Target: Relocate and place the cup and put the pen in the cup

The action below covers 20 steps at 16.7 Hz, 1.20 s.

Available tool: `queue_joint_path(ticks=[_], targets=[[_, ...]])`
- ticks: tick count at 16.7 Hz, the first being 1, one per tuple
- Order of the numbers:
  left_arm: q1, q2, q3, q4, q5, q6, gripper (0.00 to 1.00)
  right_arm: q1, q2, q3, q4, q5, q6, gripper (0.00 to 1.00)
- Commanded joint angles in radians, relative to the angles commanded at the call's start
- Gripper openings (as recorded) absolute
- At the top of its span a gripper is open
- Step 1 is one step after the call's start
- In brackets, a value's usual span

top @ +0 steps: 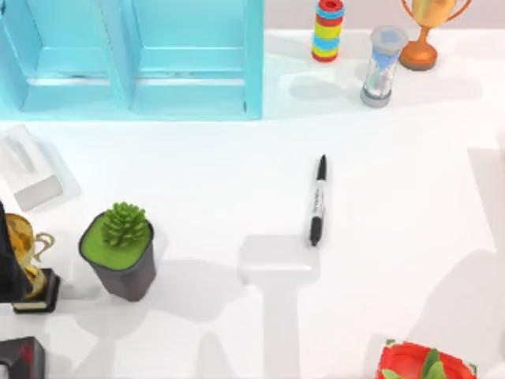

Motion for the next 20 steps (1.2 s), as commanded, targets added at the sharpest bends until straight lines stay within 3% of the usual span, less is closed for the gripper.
queue_joint_path(ticks=[8, 16, 20], targets=[[0.0, 0.0, 0.0, 0.0, 0.0, 0.0, 1.0, 0.033, -0.011, 0.034, -0.039, -0.001, 0.035, 0.0], [0.0, 0.0, 0.0, 0.0, 0.0, 0.0, 1.0, 0.342, -0.151, 0.283, -0.456, -0.003, 0.34, 0.0], [0.0, 0.0, 0.0, 0.0, 0.0, 0.0, 1.0, 0.425, -0.203, 0.342, -0.543, -0.002, 0.422, 0.0]])
